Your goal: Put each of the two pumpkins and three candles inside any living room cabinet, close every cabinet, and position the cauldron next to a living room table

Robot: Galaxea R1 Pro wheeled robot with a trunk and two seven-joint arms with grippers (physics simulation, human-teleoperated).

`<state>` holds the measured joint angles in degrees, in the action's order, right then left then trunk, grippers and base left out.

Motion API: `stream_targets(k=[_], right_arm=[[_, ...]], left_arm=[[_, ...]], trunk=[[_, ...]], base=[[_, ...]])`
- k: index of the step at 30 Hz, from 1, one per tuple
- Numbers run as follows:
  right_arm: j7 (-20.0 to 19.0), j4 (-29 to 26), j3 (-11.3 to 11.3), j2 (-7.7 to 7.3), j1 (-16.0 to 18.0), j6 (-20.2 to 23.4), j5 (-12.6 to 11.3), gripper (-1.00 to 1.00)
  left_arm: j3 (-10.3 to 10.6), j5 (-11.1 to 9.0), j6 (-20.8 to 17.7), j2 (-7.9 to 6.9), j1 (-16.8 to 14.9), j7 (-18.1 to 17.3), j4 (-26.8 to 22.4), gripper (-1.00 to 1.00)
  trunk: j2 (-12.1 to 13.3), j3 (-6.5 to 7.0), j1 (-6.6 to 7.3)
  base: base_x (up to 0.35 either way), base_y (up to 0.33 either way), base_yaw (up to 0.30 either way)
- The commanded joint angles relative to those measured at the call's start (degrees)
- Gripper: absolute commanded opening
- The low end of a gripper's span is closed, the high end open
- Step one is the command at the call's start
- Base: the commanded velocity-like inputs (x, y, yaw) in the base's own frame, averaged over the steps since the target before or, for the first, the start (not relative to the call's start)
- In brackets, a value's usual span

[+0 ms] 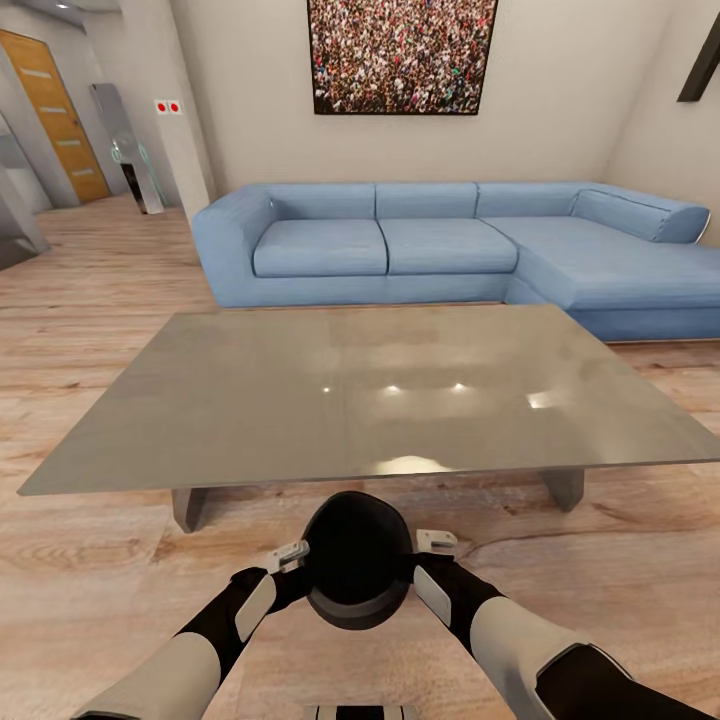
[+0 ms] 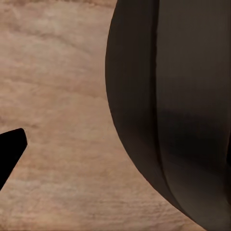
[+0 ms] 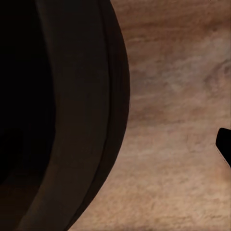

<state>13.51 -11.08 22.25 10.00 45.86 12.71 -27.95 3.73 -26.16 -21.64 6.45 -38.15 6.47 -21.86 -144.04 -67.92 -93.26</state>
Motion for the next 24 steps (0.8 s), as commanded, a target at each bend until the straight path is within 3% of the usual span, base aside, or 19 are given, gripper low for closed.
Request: stream_targets(k=[1, 14, 24], right_arm=[[0.4, -0.1, 0.3, 0.0, 0.0, 0.3, -0.3, 1.0], [0.4, -0.1, 0.3, 0.0, 0.0, 0.3, -0.3, 1.0], [0.4, -0.1, 0.3, 0.0, 0.0, 0.3, -0.3, 1.0]], left_arm=[[0.4, -0.3, -0.2, -0.04, 0.0, 0.6, -0.1, 1.0], [0.3, -0.4, -0.2, -0.11, 0.0, 0.4, -0.4, 1.0], [0.0, -0.5, -0.5, -0.21, 0.0, 0.5, -0.4, 1.0]], trunk=[[0.0, -0.05, 0.01], [0.0, -0.05, 0.01], [0.1, 2.17, 0.27]], base=[[0.0, 0.0, 0.0], [0.0, 0.0, 0.0], [0.0, 0.0, 0.0]])
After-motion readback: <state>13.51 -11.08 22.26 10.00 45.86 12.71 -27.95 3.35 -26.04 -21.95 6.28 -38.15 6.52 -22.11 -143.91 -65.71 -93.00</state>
